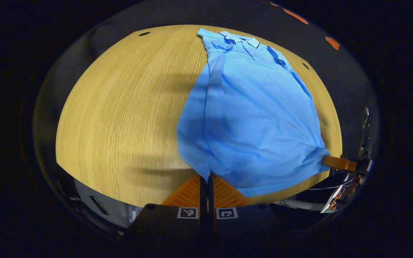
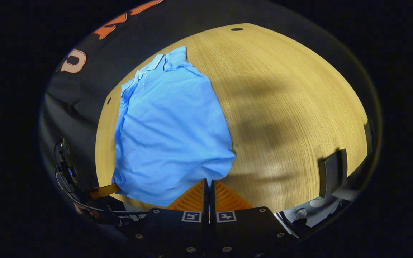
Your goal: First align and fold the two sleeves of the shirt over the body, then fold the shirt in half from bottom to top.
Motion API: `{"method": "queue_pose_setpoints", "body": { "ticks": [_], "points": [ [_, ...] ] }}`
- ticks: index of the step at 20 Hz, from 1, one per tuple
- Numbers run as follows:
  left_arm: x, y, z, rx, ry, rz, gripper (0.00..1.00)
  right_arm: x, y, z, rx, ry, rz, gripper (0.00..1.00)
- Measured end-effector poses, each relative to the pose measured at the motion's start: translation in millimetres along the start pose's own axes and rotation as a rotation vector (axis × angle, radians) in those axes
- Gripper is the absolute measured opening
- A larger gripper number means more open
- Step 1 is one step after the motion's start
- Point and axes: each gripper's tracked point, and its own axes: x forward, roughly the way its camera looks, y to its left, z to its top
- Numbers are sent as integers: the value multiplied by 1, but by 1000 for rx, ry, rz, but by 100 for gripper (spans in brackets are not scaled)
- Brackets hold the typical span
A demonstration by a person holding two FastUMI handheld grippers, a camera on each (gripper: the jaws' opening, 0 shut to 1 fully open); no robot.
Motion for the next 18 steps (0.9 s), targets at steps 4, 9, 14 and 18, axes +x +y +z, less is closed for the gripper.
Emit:
{"method": "queue_pose_setpoints", "body": {
  "ticks": [4,9,14,18],
  "points": [
    [-14,-9,41,33,-79,-16,5,-9,22,32,-37,-63,66,1],
    [-27,-17,90,77,-162,-31,5,-16,48,71,-51,-128,133,1],
    [-33,-19,139,73,-229,-48,5,-13,65,106,-34,-171,164,1],
    [-31,-15,188,65,-273,-53,5,-14,82,142,-51,-207,176,1]
  ]
}}
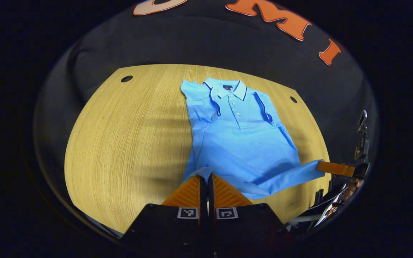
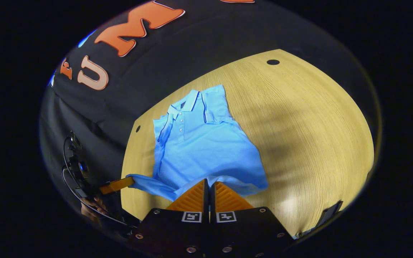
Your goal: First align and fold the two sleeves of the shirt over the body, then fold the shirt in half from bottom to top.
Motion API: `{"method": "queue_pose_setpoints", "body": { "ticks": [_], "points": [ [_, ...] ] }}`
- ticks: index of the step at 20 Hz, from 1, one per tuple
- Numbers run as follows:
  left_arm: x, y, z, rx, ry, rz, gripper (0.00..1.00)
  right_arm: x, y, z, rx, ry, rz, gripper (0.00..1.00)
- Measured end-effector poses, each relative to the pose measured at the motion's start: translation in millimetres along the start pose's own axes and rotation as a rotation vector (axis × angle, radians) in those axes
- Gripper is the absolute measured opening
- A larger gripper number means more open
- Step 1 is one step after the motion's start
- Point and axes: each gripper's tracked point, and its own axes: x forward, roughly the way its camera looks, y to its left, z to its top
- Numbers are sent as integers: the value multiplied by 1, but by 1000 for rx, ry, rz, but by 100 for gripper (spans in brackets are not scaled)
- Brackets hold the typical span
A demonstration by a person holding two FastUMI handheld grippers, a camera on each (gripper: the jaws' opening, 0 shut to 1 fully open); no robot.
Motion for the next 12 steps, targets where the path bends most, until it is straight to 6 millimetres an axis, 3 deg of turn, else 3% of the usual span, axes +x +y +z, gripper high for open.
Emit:
{"method": "queue_pose_setpoints", "body": {
  "ticks": [5,7,12],
  "points": [
    [13,4,54,28,-50,-8,5,20,17,55,-39,-46,-3,1],
    [9,4,72,47,-73,-12,4,29,22,73,-52,-55,-7,1],
    [26,8,128,31,-135,-14,4,52,28,116,-57,-77,-5,1]
  ]
}}
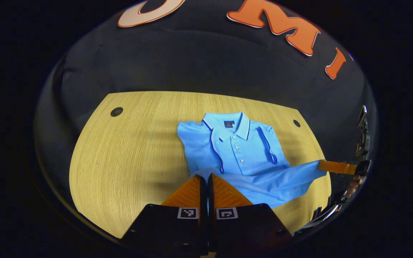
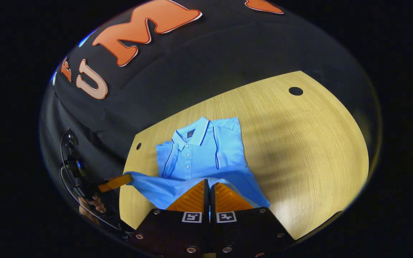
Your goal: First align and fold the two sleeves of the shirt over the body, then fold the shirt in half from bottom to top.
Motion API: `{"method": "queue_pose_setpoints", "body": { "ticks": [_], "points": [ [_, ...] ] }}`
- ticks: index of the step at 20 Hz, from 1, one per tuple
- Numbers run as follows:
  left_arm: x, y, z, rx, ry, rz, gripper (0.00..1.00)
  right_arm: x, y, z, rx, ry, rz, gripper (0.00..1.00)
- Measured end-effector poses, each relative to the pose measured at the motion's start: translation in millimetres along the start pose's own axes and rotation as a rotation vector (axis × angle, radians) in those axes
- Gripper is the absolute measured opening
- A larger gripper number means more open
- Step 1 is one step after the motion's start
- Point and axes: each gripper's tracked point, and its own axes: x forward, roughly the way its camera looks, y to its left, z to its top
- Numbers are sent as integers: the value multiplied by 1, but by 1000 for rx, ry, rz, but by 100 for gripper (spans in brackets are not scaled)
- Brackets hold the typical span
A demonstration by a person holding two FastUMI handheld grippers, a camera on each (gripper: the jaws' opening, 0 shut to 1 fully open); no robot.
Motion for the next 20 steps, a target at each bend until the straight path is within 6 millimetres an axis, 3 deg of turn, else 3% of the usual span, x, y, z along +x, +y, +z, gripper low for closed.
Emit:
{"method": "queue_pose_setpoints", "body": {
  "ticks": [5,10,16,20],
  "points": [
    [32,14,50,-4,-48,12,4,28,4,45,-9,-35,7,1],
    [65,23,89,15,-88,20,4,64,7,78,-10,-41,9,1],
    [120,49,123,-24,-124,45,5,121,-9,100,24,-27,-21,1],
    [157,70,125,-90,-100,69,5,150,-33,112,84,-22,-55,1]
  ]
}}
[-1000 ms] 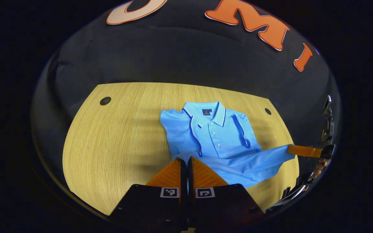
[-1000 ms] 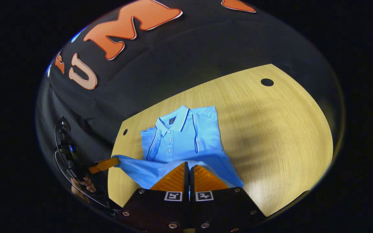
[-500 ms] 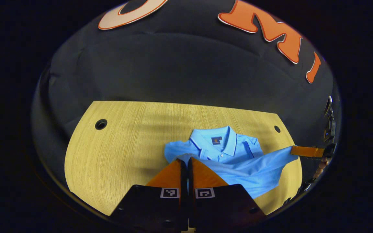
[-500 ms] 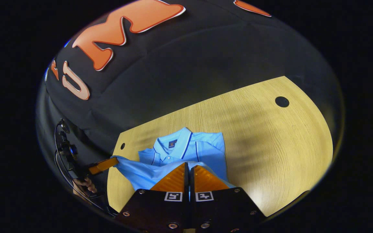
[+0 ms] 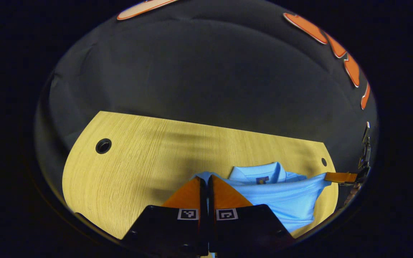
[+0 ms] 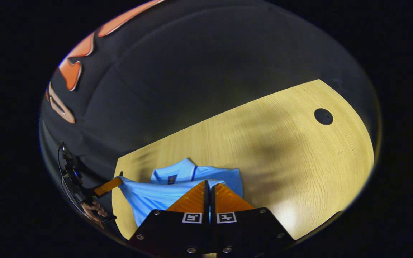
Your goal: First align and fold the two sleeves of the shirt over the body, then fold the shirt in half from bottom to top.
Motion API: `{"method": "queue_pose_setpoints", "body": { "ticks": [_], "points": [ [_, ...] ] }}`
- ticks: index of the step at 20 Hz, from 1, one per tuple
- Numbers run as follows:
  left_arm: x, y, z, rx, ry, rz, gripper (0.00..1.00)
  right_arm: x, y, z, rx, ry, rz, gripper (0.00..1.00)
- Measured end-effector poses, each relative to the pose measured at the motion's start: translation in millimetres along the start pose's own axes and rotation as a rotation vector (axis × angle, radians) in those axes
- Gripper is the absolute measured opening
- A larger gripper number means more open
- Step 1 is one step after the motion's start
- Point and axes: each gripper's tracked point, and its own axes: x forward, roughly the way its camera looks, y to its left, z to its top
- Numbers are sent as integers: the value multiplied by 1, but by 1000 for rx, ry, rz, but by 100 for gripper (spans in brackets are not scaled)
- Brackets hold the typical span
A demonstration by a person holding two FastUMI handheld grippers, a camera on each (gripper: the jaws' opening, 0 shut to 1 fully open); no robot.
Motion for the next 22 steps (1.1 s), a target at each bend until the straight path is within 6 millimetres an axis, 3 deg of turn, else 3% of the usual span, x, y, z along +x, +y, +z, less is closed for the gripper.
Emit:
{"method": "queue_pose_setpoints", "body": {
  "ticks": [4,6,7,8,9,10,11,12,13,14,15,16,22],
  "points": [
    [22,9,-11,26,33,32,5,26,-13,8,46,16,-17,1],
    [25,10,-17,20,49,54,9,29,-10,10,95,1,-26,1],
    [25,13,-18,17,56,63,11,30,-7,12,109,0,-18,7],
    [19,15,-17,14,55,70,20,27,-6,11,102,-8,-16,4],
    [14,15,-14,4,46,69,34,19,-4,14,74,-24,-18,7],
    [7,15,-12,-5,37,69,48,16,-3,14,36,-39,-19,20],
    [-3,16,-10,-14,28,73,62,5,0,16,-2,-55,-16,27],
    [-16,19,-6,-19,22,82,76,-7,6,16,-35,-75,-19,54],
    [-27,20,-7,-23,24,87,90,-19,9,17,-61,-93,-29,47],
    [-40,18,-5,-23,7,86,100,-30,10,18,-79,-122,-46,71],
    [-51,16,-4,-14,-7,87,100,-42,12,19,-97,-153,-51,70],
    [-64,12,-3,5,-23,89,100,-58,13,22,-108,-180,-52,85],
    [-160,-27,-6,127,-197,103,100,-147,16,8,-178,-312,-55,98]
  ]
}}
